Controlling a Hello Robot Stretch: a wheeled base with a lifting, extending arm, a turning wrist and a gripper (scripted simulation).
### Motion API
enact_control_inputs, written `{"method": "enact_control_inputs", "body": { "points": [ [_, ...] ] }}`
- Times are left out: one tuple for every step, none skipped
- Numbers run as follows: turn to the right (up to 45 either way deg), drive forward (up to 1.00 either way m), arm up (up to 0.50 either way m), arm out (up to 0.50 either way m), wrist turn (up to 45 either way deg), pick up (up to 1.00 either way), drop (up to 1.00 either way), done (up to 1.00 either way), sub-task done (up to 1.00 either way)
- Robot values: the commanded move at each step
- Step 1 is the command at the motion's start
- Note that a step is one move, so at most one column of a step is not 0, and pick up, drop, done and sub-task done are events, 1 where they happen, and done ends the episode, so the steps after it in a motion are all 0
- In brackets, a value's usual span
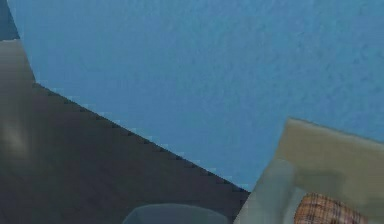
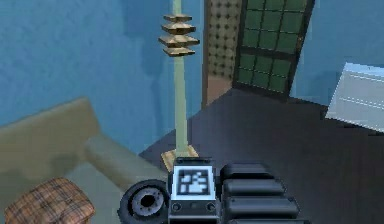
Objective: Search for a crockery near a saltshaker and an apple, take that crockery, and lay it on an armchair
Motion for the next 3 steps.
{"method": "enact_control_inputs", "body": {
  "points": [
    [45.0, 0.0, 0.0, 0.0, 0.0, 0.0, 0.0, 0.0, 0.0],
    [3.0, 0.0, 0.0, 0.0, 0.0, 0.0, 0.0, 0.0, 0.0],
    [0.0, 0.2, 0.0, 0.0, 0.0, 0.0, 0.0, 0.0, 0.0]
  ]
}}
